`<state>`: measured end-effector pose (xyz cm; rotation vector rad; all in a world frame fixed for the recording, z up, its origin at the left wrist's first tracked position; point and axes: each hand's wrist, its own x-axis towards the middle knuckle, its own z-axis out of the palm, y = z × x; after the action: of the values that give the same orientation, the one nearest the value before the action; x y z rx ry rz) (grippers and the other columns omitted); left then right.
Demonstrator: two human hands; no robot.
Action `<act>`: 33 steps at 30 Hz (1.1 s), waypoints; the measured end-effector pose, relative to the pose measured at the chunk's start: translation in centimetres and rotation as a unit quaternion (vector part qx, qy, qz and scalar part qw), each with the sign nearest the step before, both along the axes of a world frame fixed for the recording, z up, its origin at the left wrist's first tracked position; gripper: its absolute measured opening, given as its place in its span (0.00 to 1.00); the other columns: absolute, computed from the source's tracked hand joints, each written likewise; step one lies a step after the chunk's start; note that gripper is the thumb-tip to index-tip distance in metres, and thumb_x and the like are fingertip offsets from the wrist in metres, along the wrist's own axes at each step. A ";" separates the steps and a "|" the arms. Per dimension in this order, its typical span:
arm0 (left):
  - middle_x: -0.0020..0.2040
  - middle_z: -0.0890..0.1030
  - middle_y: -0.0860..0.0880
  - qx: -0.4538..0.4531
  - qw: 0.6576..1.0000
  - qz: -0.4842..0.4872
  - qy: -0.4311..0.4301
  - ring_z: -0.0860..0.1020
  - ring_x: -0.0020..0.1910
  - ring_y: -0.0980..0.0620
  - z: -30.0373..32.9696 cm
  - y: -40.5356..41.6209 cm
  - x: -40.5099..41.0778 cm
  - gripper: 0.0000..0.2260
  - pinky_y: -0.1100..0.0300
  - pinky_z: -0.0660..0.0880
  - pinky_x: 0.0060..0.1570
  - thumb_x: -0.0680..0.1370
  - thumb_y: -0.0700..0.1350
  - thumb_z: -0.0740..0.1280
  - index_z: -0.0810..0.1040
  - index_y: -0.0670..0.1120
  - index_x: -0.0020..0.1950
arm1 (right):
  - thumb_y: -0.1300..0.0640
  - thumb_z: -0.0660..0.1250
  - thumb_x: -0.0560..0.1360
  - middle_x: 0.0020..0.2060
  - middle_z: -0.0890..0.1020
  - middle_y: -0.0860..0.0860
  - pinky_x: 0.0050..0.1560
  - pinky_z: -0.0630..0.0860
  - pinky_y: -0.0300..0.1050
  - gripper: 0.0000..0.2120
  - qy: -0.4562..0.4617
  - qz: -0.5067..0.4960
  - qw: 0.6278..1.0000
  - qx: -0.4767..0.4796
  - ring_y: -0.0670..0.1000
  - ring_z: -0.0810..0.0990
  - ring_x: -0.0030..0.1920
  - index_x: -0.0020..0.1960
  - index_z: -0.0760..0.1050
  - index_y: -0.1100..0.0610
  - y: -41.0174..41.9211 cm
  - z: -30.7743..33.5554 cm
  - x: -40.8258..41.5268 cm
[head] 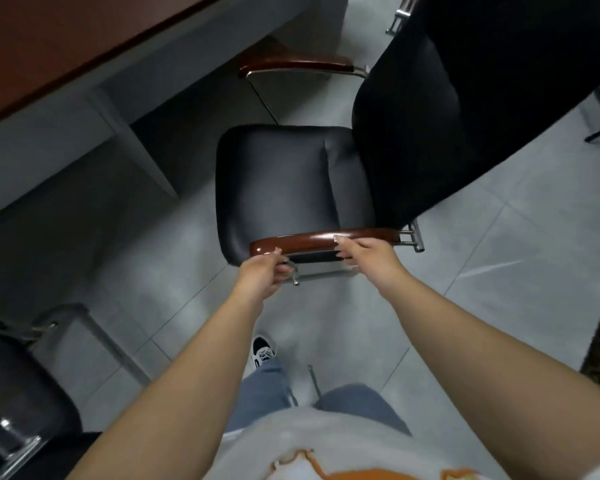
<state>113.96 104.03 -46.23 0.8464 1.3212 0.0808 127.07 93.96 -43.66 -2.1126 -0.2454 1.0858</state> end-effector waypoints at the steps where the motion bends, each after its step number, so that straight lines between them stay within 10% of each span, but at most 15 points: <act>1: 0.25 0.76 0.54 -0.003 1.000 -0.006 0.011 0.70 0.30 0.57 -0.4 0.3 0.6 0.13 0.68 0.65 0.27 0.81 0.48 0.58 0.73 0.47 0.38 | 0.48 0.65 0.76 0.50 0.81 0.54 0.59 0.73 0.46 0.18 -0.014 0.024 1.000 -0.016 0.51 0.79 0.49 0.55 0.80 0.61 0.5 -0.4 0.8; 10: 0.37 0.77 0.50 -0.043 0.993 0.076 0.085 0.71 0.34 0.55 -4.0 0.2 3.3 0.15 0.63 0.66 0.36 0.80 0.55 0.57 0.73 0.47 0.40 | 0.42 0.64 0.75 0.56 0.81 0.54 0.64 0.69 0.49 0.19 -0.048 0.318 0.939 -0.121 0.56 0.76 0.59 0.55 0.80 0.56 6.1 -6.2 6.8; 15: 0.43 0.76 0.49 -0.087 0.970 0.202 0.101 0.73 0.40 0.54 -6.0 -2.3 6.8 0.17 0.61 0.69 0.41 0.80 0.56 0.58 0.73 0.44 0.57 | 0.42 0.64 0.75 0.68 0.71 0.52 0.66 0.62 0.42 0.26 -0.020 0.453 0.880 -0.143 0.53 0.68 0.69 0.69 0.70 0.54 7.3 -8.6 10.4; 19: 0.55 0.74 0.49 -0.125 0.945 0.297 0.059 0.72 0.54 0.53 -7.6 -3.4 10.0 0.15 0.55 0.70 0.58 0.78 0.56 0.62 0.72 0.46 0.57 | 0.40 0.62 0.75 0.60 0.78 0.53 0.62 0.69 0.46 0.24 0.043 0.483 0.851 -0.201 0.54 0.76 0.59 0.64 0.75 0.53 6.5 -9.6 13.9; 27: 0.60 0.77 0.48 -0.139 0.896 0.421 0.029 0.74 0.59 0.51 -8.6 -3.1 13.3 0.15 0.55 0.66 0.61 0.77 0.54 0.64 0.73 0.46 0.58 | 0.35 0.62 0.72 0.50 0.78 0.54 0.55 0.69 0.45 0.25 0.067 0.476 0.840 -0.252 0.54 0.75 0.49 0.56 0.77 0.55 7.6 -10.5 15.4; 33: 0.51 0.79 0.48 -0.139 0.857 0.497 0.002 0.78 0.48 0.50 -8.8 -3.1 14.1 0.14 0.53 0.65 0.63 0.77 0.51 0.66 0.74 0.44 0.57 | 0.31 0.60 0.70 0.51 0.79 0.52 0.62 0.70 0.50 0.30 0.054 0.511 0.812 -0.276 0.55 0.77 0.53 0.57 0.77 0.55 8.1 -11.4 14.3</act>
<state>128.04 100.89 -55.07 -0.1541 1.6085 0.6820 141.37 102.06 -55.05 -2.4097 -1.2498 2.0809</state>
